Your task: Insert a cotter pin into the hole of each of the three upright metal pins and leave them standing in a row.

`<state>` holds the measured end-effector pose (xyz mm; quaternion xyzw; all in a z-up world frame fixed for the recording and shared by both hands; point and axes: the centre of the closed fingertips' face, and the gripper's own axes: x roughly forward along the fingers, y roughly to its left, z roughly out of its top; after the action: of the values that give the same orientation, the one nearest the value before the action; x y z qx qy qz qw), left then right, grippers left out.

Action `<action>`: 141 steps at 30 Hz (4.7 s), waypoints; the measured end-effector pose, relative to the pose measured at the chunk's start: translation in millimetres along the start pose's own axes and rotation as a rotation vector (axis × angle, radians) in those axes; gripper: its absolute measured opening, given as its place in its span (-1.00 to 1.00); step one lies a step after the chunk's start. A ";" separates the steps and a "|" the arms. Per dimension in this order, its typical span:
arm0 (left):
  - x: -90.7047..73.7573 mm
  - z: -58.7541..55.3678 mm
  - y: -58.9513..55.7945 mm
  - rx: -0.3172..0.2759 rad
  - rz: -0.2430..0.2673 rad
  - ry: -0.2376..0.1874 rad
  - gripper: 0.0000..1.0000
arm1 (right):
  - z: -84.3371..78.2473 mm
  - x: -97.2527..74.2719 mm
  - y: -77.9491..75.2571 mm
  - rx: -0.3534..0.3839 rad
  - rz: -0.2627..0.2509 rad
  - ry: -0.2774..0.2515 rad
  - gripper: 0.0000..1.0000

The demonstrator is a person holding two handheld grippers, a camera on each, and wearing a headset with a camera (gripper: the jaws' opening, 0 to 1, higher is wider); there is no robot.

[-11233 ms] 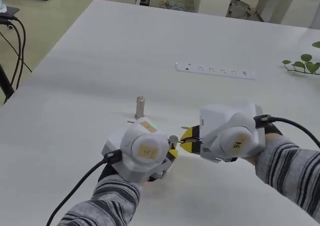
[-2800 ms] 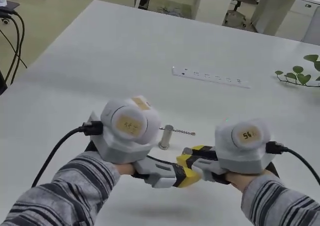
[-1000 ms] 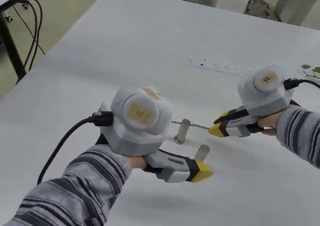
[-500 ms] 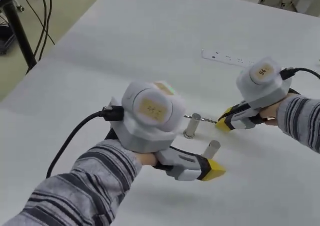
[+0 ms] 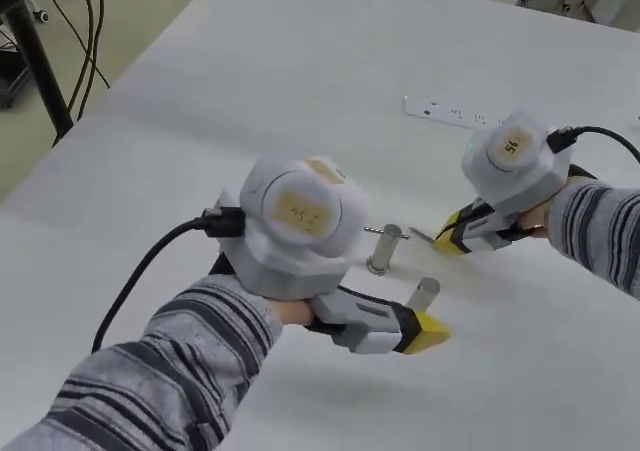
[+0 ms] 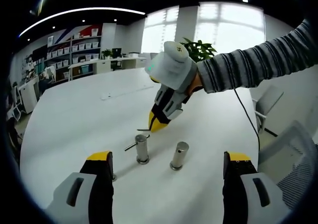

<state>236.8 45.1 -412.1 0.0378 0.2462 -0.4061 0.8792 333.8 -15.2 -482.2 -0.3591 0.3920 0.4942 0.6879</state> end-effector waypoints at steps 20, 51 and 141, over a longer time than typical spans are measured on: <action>-15.8 7.5 7.7 -0.004 0.060 -0.038 0.69 | 15.5 -55.4 37.3 -0.131 -0.025 -0.100 -1.00; -22.9 18.2 -25.9 -0.258 -0.048 -0.126 -0.34 | 39.9 -90.7 117.7 -0.479 -0.071 -0.221 -1.00; 15.4 -6.1 -33.0 0.086 0.061 -0.063 -0.44 | -13.5 -77.8 84.4 -0.283 -0.150 -0.160 -1.00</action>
<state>218.6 14.0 -420.2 0.0704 0.1994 -0.3906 0.8960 234.3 -36.7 -427.5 -0.4402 0.2348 0.5185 0.6944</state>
